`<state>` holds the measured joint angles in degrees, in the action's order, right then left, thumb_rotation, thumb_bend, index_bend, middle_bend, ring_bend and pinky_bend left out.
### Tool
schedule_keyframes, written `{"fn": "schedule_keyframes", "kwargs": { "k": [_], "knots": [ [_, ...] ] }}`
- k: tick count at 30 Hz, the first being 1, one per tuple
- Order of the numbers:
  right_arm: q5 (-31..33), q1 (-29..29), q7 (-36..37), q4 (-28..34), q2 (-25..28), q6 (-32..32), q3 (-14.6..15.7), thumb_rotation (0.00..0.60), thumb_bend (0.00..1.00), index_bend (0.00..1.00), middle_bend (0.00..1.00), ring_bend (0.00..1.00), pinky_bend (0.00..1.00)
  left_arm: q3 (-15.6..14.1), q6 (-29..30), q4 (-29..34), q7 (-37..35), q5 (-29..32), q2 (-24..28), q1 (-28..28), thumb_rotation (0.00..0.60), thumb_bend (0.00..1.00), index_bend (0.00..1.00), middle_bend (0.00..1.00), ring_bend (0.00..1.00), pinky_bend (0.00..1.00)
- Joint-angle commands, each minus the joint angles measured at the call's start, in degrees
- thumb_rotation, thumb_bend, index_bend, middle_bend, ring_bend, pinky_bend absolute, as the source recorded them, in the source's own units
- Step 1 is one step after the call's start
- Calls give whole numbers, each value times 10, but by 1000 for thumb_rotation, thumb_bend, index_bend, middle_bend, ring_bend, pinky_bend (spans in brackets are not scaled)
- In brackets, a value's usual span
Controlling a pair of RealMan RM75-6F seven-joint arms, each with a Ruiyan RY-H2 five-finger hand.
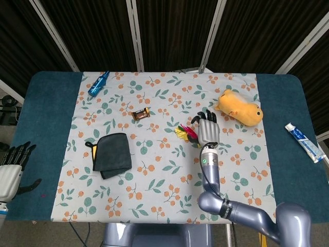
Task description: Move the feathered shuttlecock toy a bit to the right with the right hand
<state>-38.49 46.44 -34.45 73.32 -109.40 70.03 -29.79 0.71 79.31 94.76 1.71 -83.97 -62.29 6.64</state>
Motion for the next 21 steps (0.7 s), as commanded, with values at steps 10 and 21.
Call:
{"fn": "schedule_keyframes", "kwargs": {
  "k": [10, 21],
  "knots": [
    [12, 37, 62, -157, -85, -35, -15, 600, 161, 497, 249, 0, 0, 1, -18, 9, -6, 13, 2, 6, 600, 239, 0, 0, 0, 0],
    [-16, 52, 110, -209, -118, -42, -28, 600, 174, 514, 270, 3, 0, -1, -33, 24, -3, 21, 5, 13, 600, 239, 0, 0, 0, 0]
  ]
}}
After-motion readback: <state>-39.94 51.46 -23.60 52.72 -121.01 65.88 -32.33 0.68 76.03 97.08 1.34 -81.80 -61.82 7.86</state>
